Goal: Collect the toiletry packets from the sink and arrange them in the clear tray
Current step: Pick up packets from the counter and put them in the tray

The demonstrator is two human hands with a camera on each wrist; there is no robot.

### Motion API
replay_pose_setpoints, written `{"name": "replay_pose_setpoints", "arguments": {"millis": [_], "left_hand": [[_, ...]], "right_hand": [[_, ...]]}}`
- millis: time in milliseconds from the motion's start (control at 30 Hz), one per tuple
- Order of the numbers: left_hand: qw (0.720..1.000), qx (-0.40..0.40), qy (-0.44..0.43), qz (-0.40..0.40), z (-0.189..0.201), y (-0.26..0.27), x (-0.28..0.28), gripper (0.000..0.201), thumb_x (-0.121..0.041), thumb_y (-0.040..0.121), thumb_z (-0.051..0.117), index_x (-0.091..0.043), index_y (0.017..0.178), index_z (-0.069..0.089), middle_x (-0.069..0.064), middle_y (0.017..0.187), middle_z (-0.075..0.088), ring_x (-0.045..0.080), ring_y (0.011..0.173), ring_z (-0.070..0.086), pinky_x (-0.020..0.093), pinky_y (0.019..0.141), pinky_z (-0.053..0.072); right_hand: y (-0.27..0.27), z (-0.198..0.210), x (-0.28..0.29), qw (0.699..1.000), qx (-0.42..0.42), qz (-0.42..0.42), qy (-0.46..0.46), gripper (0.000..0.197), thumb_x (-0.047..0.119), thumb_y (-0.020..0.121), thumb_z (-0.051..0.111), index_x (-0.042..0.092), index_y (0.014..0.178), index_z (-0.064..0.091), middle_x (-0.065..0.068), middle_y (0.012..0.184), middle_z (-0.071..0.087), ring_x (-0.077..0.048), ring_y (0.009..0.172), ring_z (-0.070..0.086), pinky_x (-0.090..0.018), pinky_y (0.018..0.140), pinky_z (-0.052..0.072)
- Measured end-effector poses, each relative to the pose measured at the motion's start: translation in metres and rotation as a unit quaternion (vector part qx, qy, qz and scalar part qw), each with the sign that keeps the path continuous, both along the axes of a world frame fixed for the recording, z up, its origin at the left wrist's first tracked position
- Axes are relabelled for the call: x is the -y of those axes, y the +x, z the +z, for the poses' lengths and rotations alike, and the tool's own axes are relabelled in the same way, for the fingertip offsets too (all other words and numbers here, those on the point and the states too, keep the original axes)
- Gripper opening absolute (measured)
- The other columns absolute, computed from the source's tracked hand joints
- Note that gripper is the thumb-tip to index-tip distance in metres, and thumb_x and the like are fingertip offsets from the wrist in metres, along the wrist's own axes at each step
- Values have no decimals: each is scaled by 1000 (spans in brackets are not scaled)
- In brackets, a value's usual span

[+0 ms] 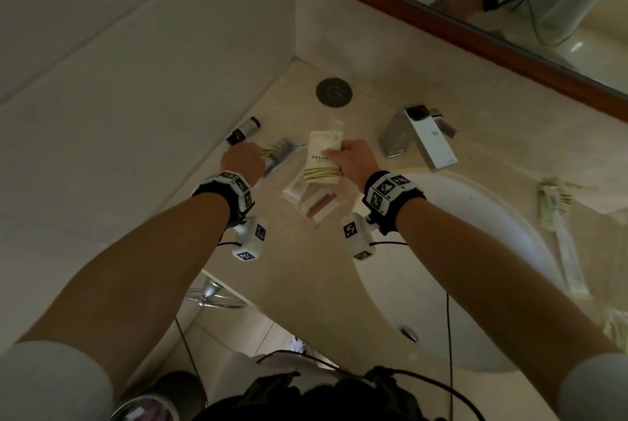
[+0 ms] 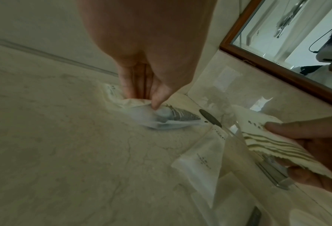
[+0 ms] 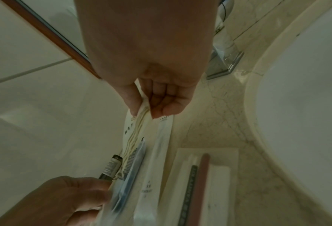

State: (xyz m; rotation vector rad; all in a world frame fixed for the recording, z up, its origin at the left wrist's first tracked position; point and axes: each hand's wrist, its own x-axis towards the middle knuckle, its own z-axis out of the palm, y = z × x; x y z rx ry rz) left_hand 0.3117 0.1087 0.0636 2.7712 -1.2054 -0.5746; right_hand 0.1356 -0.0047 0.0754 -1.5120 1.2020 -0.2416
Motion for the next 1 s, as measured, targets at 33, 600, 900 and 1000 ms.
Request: {"name": "replay_pose_setpoints", "arguments": {"millis": [33, 600, 900, 1000], "left_hand": [[1000, 7, 3, -6, 0, 0, -1, 26, -11, 95, 43, 6, 104, 61, 22, 112, 64, 36, 106, 60, 38, 86, 46], [967, -66, -237, 62, 27, -17, 0, 27, -19, 97, 38, -5, 110, 56, 20, 98, 66, 37, 91, 61, 38, 74, 46], [894, -340, -278, 84, 37, -68, 16, 26, -17, 89, 53, -6, 110, 63, 14, 107, 67, 27, 96, 62, 38, 85, 50], [878, -391, -268, 74, 40, -86, 18, 17, -12, 88, 58, -8, 103, 64, 4, 92, 67, 17, 80, 64, 29, 70, 54]], "right_hand": [[0, 0, -1, 1000, 2, 1, 1, 28, 16, 86, 64, 4, 111, 69, -12, 105, 72, -25, 96, 69, -45, 90, 55], [1, 19, -17, 999, 39, -20, 26, 24, 14, 88, 62, 7, 111, 68, -12, 108, 71, -25, 96, 68, -42, 90, 55], [-27, 33, -25, 989, 105, -84, 62, 20, 10, 91, 60, 4, 108, 66, -14, 104, 69, -25, 88, 66, -34, 73, 56], [-48, 33, -25, 987, 101, -106, 62, 12, 10, 89, 63, 7, 100, 67, -14, 101, 70, -27, 89, 67, -41, 81, 57]]}}
